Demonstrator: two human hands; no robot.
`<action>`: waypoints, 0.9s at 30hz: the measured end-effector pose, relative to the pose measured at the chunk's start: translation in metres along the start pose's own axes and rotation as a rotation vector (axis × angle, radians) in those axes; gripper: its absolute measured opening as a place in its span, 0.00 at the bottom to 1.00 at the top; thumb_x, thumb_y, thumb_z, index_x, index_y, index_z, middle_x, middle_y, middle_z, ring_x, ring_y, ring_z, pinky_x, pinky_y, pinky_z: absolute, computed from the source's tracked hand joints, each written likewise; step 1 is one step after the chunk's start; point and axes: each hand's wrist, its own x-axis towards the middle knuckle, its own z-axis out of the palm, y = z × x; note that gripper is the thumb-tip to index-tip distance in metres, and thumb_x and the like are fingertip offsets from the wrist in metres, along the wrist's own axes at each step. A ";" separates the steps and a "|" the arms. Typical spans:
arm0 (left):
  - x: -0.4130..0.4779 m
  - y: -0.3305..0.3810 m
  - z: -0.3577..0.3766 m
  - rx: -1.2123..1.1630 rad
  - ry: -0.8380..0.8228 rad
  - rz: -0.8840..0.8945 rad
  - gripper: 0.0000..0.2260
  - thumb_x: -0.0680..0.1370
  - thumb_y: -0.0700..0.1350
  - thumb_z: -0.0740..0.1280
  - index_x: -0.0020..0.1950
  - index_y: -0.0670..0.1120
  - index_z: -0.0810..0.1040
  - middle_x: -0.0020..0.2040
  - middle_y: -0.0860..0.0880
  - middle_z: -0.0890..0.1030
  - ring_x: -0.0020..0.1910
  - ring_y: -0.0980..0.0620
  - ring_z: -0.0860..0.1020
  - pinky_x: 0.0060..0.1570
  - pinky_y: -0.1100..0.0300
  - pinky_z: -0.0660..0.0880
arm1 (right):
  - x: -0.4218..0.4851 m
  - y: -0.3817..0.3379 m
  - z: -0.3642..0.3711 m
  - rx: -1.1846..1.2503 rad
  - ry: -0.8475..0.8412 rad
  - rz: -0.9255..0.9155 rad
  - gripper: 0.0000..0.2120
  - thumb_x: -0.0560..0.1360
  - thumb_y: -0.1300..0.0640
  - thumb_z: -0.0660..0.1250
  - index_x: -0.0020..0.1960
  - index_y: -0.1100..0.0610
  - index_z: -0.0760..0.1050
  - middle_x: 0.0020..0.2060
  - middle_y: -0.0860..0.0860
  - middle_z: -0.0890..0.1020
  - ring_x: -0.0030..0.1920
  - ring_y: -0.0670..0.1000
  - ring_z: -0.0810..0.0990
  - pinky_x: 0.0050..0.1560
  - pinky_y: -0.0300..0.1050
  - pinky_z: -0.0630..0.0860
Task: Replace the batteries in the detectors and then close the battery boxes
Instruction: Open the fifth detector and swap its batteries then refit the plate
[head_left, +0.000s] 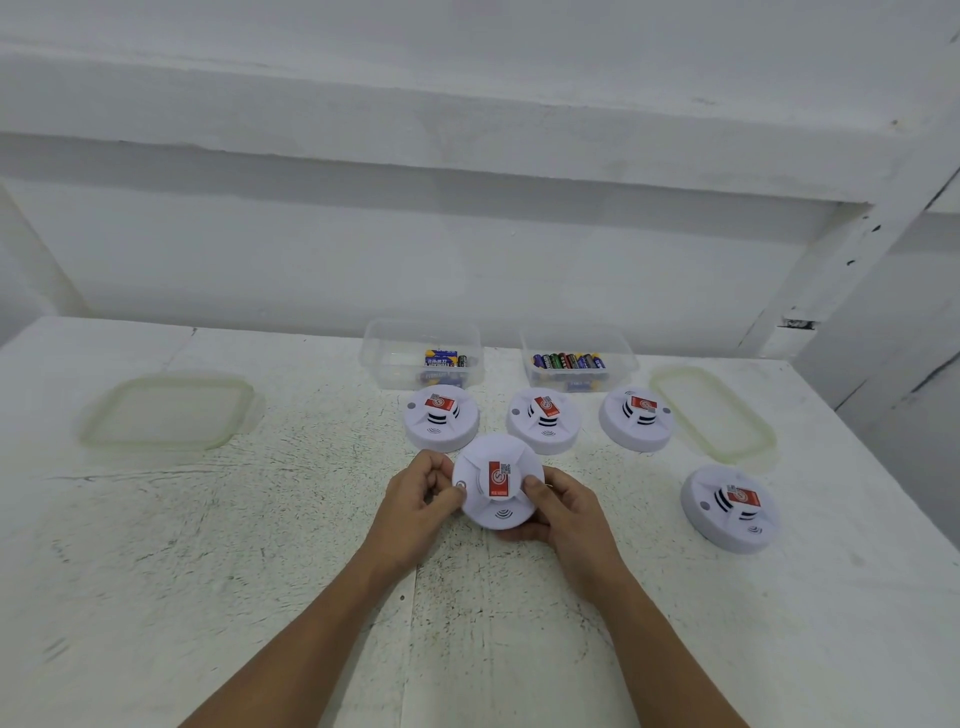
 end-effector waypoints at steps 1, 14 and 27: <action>0.000 0.000 0.000 0.001 0.002 0.001 0.17 0.66 0.56 0.64 0.47 0.44 0.75 0.34 0.51 0.72 0.35 0.55 0.69 0.38 0.58 0.68 | 0.000 0.000 0.000 0.002 0.000 0.001 0.11 0.80 0.58 0.61 0.59 0.58 0.78 0.50 0.56 0.84 0.50 0.57 0.84 0.46 0.55 0.81; -0.001 0.002 0.000 0.015 0.002 0.005 0.16 0.67 0.54 0.65 0.47 0.43 0.75 0.34 0.50 0.72 0.35 0.54 0.69 0.38 0.58 0.67 | 0.000 0.001 0.000 -0.005 0.003 -0.003 0.12 0.79 0.58 0.61 0.60 0.59 0.78 0.50 0.56 0.84 0.50 0.58 0.84 0.46 0.56 0.81; -0.001 0.000 -0.001 0.019 0.009 0.010 0.18 0.66 0.56 0.64 0.47 0.45 0.75 0.31 0.56 0.71 0.33 0.56 0.69 0.37 0.58 0.67 | -0.001 0.000 0.001 -0.010 0.003 -0.010 0.12 0.79 0.58 0.61 0.59 0.58 0.78 0.50 0.56 0.84 0.49 0.57 0.84 0.46 0.55 0.82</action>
